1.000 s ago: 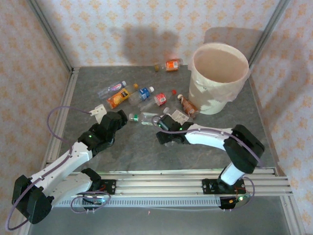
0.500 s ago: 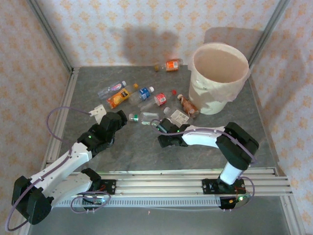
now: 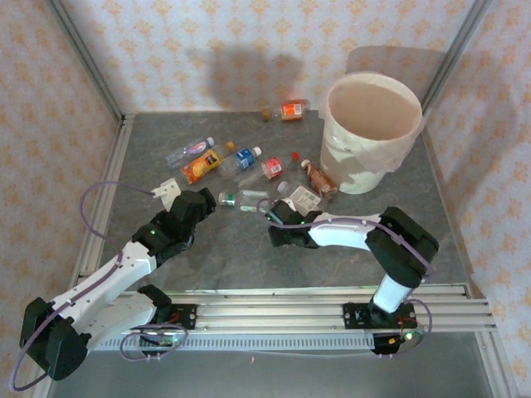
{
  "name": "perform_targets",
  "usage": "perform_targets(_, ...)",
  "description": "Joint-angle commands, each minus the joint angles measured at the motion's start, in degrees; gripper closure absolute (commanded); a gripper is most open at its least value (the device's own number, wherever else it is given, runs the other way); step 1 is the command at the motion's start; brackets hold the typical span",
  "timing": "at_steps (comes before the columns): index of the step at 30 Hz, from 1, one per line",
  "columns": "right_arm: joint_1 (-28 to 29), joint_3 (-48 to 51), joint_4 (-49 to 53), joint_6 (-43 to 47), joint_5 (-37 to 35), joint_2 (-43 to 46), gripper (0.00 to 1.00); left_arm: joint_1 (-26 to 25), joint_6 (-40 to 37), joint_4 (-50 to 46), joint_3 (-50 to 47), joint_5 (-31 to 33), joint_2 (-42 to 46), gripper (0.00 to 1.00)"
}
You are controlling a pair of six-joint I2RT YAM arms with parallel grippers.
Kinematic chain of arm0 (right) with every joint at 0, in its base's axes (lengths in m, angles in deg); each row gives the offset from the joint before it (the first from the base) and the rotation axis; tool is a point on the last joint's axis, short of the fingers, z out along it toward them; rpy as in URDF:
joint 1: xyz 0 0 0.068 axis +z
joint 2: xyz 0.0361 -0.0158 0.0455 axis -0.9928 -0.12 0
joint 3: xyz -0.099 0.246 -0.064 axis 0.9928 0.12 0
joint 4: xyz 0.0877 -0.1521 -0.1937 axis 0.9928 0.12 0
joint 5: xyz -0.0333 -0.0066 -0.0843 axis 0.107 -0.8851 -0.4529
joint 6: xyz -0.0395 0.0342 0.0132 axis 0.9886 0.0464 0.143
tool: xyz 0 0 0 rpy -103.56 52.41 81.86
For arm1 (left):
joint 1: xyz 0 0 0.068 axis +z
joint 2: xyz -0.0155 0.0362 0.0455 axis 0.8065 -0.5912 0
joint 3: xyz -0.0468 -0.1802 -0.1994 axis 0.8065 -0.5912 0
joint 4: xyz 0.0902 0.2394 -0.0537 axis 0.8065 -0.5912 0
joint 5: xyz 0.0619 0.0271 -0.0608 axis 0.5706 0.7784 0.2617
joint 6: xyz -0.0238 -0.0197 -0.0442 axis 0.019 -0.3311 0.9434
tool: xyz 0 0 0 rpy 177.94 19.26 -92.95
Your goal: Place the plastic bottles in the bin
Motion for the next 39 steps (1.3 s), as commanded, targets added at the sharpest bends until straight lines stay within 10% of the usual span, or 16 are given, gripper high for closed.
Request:
perform_targets(1,-0.25,0.72,-1.46,-0.60,-2.52,2.32,0.38,0.53,1.23,0.36,-0.47,0.90,0.79,0.00)
perform_targets(13,-0.25,3.15,3.80,0.89,-5.81,18.92,0.48,0.60,2.63,1.42,-0.13,0.49,1.07,0.00)
perform_targets(26,-2.99,-7.63,-12.79,7.07,-11.96,23.65,0.56,0.59,3.98,2.39,1.37,-0.78,-1.92,0.00)
perform_targets(39,-28.07,-27.10,-10.21,29.19,8.10,20.30,0.56,0.63,4.85,0.96,-0.08,1.09,1.68,0.00)
